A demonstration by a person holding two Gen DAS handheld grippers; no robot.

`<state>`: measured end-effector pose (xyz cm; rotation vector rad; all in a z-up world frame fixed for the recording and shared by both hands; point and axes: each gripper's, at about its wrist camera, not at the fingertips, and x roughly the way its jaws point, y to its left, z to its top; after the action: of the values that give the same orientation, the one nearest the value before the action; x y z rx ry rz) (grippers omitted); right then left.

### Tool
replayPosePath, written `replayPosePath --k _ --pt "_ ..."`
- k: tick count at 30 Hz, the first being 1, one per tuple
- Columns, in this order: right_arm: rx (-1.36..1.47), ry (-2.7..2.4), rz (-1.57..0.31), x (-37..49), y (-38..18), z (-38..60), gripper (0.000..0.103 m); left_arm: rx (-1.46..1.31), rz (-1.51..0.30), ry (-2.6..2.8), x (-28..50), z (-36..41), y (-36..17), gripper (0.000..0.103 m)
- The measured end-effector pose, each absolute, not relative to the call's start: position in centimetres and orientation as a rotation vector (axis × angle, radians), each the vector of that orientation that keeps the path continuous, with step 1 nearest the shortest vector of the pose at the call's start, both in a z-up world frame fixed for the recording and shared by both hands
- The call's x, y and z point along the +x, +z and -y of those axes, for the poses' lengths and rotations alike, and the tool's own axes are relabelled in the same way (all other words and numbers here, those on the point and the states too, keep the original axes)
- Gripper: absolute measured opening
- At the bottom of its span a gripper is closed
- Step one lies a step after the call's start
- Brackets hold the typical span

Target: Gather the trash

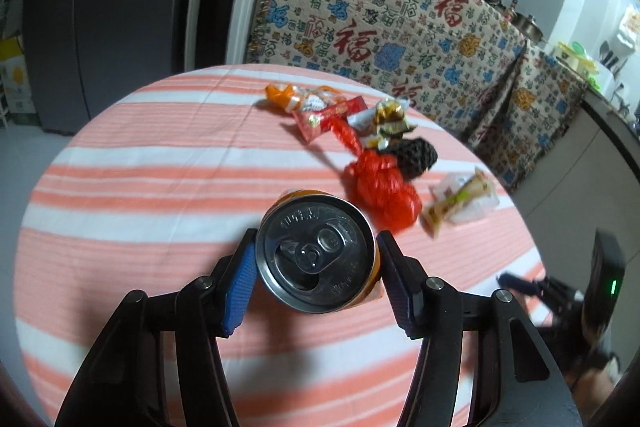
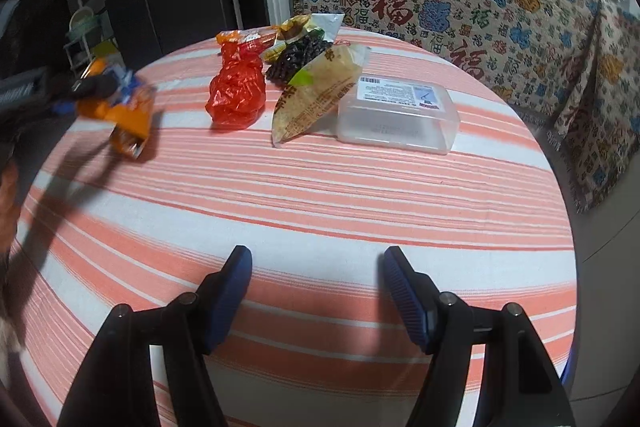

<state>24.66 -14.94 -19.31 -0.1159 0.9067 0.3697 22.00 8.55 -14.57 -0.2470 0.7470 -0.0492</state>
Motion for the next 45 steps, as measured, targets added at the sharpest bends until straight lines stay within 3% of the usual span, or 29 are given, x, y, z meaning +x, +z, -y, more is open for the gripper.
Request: replayPosePath --k 9,12,14,17,26,42,43,45 --pt "0.087 0.363 -0.943 29.5 -19.2 12.0 0.068 -0.206 -0.716 -0.056 21.5 -8.0 -14.5 0.06" --pt "0.126 0.333 -0.936 31.9 -19.2 10.4 0.053 -0.221 -0.715 -0.049 21.4 -8.8 -14.6 0.06" --pt "0.121 0.305 -0.934 33.1 -19.5 9.6 0.028 -0.231 -0.711 -0.044 21.2 -9.3 -14.5 0.06" --pt "0.092 0.289 -0.943 33.3 -19.5 9.4 0.021 -0.238 -0.699 -0.041 20.9 -9.9 -14.2 0.06" --pt "-0.272 0.488 -1.106 28.0 -15.1 9.4 0.024 -0.238 -0.707 -0.038 20.8 -9.7 -14.3 0.06" --pt "-0.102 0.356 -0.975 25.8 -15.0 13.3 0.024 -0.234 -0.707 -0.048 20.8 -9.5 -14.1 0.06" --pt "-0.105 0.344 -0.967 25.8 -15.1 13.3 0.026 -0.233 -0.709 -0.049 20.8 -9.4 -14.2 0.06" --pt "-0.086 0.325 -0.944 25.8 -15.4 13.4 0.051 -0.228 -0.711 -0.051 20.8 -9.2 -14.2 0.06"
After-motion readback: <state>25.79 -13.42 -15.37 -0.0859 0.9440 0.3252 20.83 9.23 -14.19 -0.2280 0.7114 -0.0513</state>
